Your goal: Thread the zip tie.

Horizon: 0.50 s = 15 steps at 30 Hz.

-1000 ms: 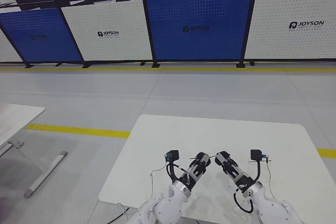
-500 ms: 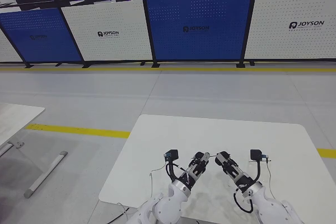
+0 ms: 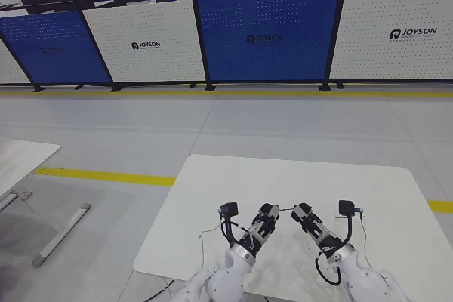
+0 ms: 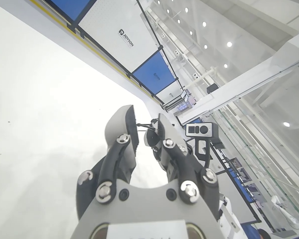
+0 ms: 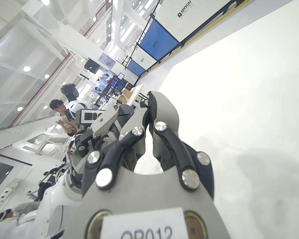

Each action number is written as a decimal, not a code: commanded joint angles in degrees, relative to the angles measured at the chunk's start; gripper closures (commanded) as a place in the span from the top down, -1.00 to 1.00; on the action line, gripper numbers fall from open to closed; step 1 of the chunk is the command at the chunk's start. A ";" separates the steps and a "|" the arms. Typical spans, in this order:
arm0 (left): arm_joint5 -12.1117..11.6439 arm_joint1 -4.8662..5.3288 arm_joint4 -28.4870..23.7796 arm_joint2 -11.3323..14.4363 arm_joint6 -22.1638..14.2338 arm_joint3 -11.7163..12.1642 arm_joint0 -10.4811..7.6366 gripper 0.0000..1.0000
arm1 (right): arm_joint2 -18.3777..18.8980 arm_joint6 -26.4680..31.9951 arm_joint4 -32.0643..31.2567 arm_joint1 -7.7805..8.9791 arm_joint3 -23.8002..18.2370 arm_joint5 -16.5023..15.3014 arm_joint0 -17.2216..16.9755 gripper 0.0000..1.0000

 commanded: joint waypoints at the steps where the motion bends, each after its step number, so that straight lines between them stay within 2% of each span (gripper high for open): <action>1: 0.07 -0.03 0.05 0.11 0.06 0.06 -0.07 -1.00 | 0.00 -0.06 0.02 0.00 0.01 -0.10 -0.02 -1.00; 8: 0.17 -0.10 0.01 0.30 0.09 0.37 -0.33 -1.00 | 0.05 -0.01 -0.04 0.01 0.01 -0.25 -0.15 -1.00; 15: -1.33 0.11 -1.32 -0.08 -2.36 0.02 -0.03 -1.00 | -0.45 0.92 -0.23 -0.05 0.18 -0.04 0.35 -1.00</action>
